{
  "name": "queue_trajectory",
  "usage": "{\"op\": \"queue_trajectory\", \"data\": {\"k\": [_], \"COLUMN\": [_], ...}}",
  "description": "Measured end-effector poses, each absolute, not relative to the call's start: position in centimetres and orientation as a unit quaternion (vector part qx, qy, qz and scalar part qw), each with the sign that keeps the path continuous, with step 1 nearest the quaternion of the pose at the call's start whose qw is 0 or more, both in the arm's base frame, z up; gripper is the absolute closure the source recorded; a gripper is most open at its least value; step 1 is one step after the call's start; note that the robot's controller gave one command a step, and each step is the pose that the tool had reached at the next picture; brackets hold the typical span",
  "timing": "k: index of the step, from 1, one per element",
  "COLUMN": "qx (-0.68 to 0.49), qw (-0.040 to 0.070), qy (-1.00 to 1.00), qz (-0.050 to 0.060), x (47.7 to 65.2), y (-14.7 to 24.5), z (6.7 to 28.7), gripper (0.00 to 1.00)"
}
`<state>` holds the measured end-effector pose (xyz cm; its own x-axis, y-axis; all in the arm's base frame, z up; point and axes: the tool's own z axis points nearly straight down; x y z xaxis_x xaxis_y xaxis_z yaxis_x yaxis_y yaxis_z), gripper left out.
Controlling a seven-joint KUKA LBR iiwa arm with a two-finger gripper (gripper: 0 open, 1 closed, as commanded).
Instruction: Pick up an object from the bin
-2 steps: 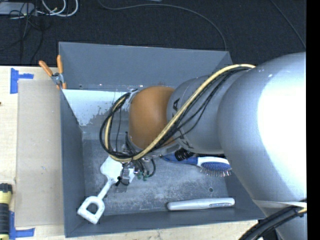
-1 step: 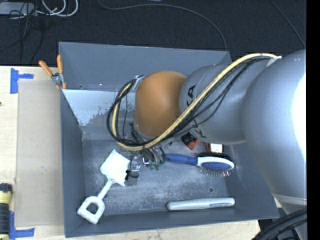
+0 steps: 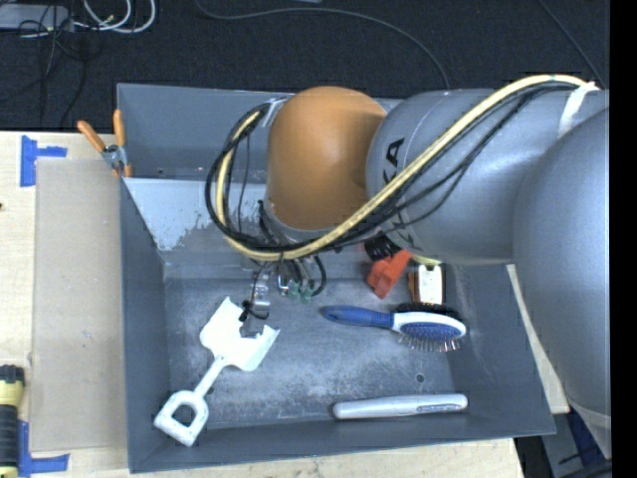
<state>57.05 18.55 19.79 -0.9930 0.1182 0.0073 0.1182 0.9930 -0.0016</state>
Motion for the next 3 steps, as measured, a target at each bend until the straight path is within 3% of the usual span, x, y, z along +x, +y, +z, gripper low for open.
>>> {"op": "queue_trajectory", "data": {"k": [1, 2, 3], "qx": [-0.062, 0.033, 0.060], "qw": [0.004, 0.003, 0.001], "qy": [-0.998, -0.999, -0.998], "qz": [0.000, 0.000, -0.001], "x": [57.0, 54.8, 53.7], "y": [19.0, 19.3, 19.3], "z": [22.0, 25.7, 21.6], "gripper": [0.00, 0.00, 0.00]}}
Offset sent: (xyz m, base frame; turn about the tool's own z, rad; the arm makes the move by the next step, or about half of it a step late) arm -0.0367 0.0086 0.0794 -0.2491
